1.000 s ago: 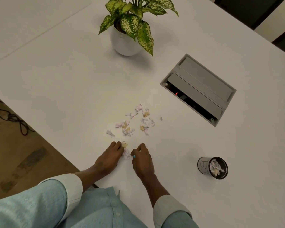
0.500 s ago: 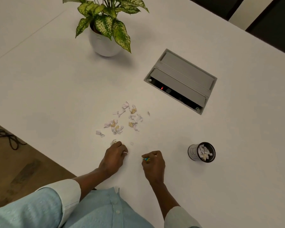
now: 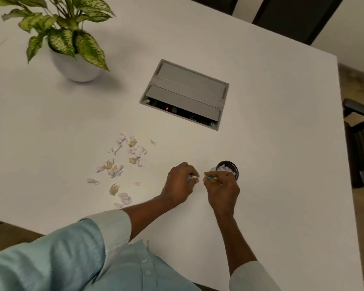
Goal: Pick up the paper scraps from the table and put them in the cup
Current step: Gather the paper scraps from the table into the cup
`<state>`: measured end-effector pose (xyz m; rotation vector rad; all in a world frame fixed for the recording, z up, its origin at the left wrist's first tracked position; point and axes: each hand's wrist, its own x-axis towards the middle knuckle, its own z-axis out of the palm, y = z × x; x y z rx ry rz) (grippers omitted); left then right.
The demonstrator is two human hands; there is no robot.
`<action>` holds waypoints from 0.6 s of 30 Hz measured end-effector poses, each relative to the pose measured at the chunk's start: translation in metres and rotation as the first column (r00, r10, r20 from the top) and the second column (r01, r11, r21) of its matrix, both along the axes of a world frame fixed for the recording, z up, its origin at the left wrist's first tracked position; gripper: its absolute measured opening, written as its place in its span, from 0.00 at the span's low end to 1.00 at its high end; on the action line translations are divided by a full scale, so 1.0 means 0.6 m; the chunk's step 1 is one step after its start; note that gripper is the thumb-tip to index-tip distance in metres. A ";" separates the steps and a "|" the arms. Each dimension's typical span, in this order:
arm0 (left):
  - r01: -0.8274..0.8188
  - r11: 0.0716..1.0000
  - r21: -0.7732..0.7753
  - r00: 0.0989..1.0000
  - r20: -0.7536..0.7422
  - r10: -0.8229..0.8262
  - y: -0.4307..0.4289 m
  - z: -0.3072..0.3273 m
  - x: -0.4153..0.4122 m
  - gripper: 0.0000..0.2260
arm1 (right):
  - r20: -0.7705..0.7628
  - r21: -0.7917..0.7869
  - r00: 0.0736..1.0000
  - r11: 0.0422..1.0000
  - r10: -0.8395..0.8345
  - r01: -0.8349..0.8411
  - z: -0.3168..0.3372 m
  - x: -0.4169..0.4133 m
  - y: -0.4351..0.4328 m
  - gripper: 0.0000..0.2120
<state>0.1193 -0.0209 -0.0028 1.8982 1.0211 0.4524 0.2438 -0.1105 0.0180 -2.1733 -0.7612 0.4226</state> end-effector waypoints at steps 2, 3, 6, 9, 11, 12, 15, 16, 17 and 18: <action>0.042 0.999 0.004 0.999 -0.010 -0.042 0.003 0.011 0.048 0.03 | 0.039 -0.027 0.999 0.999 -0.030 0.031 0.007 0.035 -0.002 0.11; 0.065 0.998 0.015 0.998 -0.019 -0.065 0.005 0.018 0.071 0.02 | 0.056 -0.059 0.997 0.997 -0.044 0.048 0.011 0.052 -0.002 0.10; 0.136 0.989 0.056 0.988 -0.079 -0.132 0.008 0.025 0.129 0.01 | 0.057 -0.130 0.995 0.987 -0.085 0.092 0.017 0.095 0.001 0.09; 0.201 0.978 0.060 0.967 -0.171 -0.188 0.010 0.022 0.170 0.04 | 0.062 -0.167 0.997 0.984 -0.055 0.064 0.018 0.121 0.002 0.12; 0.251 0.966 0.056 0.947 -0.219 -0.234 0.012 0.017 0.190 0.06 | 0.047 -0.180 0.999 0.983 -0.020 0.028 0.016 0.133 0.001 0.14; 0.278 0.959 0.056 0.936 -0.242 -0.257 0.013 0.016 0.198 0.07 | 0.038 -0.189 0.999 0.982 -0.006 0.013 0.014 0.137 0.001 0.15; 0.320 0.946 0.059 0.919 -0.259 -0.295 0.013 0.009 0.211 0.11 | 0.048 -0.212 0.999 0.977 0.002 0.008 0.010 0.144 -0.001 0.17; 0.329 0.942 0.062 0.920 -0.248 -0.304 0.012 0.008 0.212 0.13 | 0.052 -0.216 0.999 0.976 -0.005 0.017 0.010 0.146 -0.002 0.18; 0.337 0.939 0.065 0.921 -0.228 -0.315 0.010 0.007 0.211 0.14 | 0.065 -0.221 0.998 0.975 -0.011 0.025 0.009 0.147 -0.004 0.19; 0.347 0.935 0.070 0.923 -0.204 -0.327 0.008 0.007 0.208 0.15 | 0.080 -0.226 0.997 0.974 -0.013 0.030 0.009 0.148 -0.006 0.20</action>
